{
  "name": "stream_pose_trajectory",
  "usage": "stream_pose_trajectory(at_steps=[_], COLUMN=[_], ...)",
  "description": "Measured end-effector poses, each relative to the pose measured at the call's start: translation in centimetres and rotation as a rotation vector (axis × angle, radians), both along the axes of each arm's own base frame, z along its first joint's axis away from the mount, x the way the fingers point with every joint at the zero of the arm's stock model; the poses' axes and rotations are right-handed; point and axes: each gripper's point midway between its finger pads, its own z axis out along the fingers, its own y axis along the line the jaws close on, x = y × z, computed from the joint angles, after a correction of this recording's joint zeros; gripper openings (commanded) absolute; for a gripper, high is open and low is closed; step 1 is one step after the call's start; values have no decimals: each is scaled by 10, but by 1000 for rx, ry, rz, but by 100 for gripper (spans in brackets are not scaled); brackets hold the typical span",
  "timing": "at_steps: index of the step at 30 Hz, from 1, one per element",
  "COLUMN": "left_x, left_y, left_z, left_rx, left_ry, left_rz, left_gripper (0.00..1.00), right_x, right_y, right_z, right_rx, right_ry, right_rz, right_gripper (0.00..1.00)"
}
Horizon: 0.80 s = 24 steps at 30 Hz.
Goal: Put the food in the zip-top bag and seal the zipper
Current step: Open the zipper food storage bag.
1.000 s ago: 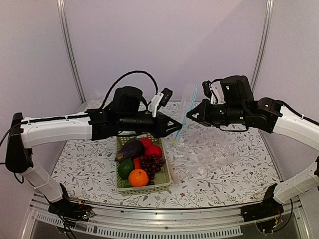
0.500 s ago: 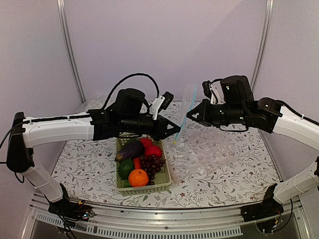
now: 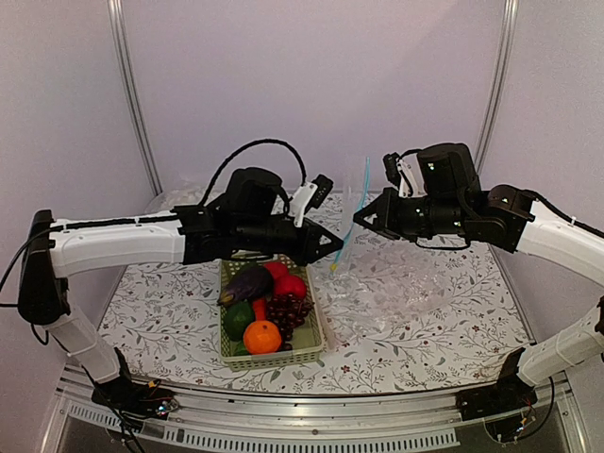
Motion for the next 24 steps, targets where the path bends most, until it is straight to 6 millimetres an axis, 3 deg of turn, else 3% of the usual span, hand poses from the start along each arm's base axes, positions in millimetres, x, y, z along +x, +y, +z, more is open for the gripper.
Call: stream_pose_trajectory(at_steps=[17, 24], left_x=[5, 7], left_y=[-17, -21], left_z=[9, 3], left_rx=[38, 76], left_ry=[-89, -111], left_rz=[40, 59], left_gripper=[11, 0], right_x=[-1, -1], right_y=[1, 1], right_z=[0, 0], right_rx=[1, -1], right_ry=[1, -1], right_rz=[0, -6], right_gripper=[0, 0])
